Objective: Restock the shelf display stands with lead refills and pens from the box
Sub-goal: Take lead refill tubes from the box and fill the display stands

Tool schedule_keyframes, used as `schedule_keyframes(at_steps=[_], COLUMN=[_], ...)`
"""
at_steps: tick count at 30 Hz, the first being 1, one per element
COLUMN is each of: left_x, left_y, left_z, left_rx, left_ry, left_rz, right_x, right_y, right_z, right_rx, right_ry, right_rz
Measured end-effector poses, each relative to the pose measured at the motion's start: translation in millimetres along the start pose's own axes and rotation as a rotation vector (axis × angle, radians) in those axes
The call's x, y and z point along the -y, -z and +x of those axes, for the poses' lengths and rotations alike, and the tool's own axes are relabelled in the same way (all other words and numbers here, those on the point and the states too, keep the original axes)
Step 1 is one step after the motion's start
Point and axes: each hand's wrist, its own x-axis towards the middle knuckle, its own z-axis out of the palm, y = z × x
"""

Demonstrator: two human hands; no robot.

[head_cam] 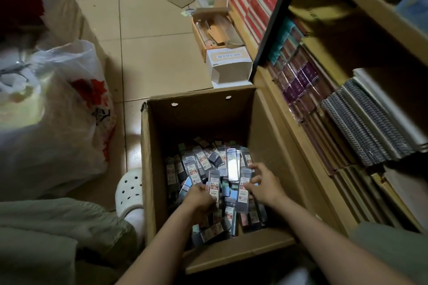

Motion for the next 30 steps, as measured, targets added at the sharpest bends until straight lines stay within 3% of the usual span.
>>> schedule_keyframes(at_steps=[6, 12, 17, 19, 21, 23, 30], left_x=[-12, -17, -15, -13, -9, -5, -1], left_y=[3, -1, -4, -2, 1, 2, -3], left_z=[-15, -16, -5, 1, 8, 14, 26], left_rx=[0.214, 0.320, 0.093, -0.026, -0.105, -0.146, -0.155], left_ry=[-0.115, -0.215, -0.270, -0.259, -0.244, -0.227, -0.195], left_rz=[-0.066, -0.104, -0.055, -0.089, -0.092, -0.088, -0.051], right_x=[10, 26, 26, 14, 0, -10, -20], right_y=[-6, -15, -21, -21, -23, -31, -64], right_z=[-8, -5, 7, 16, 23, 30, 49], right_rx=[0.017, 0.028, -0.037, -0.105, -0.068, -0.030, -0.050], right_ry=[0.054, 0.180, 0.124, 0.027, -0.055, -0.107, -0.211], right_rz=[0.197, 0.193, 0.210, -0.002, -0.241, -0.342, -0.347])
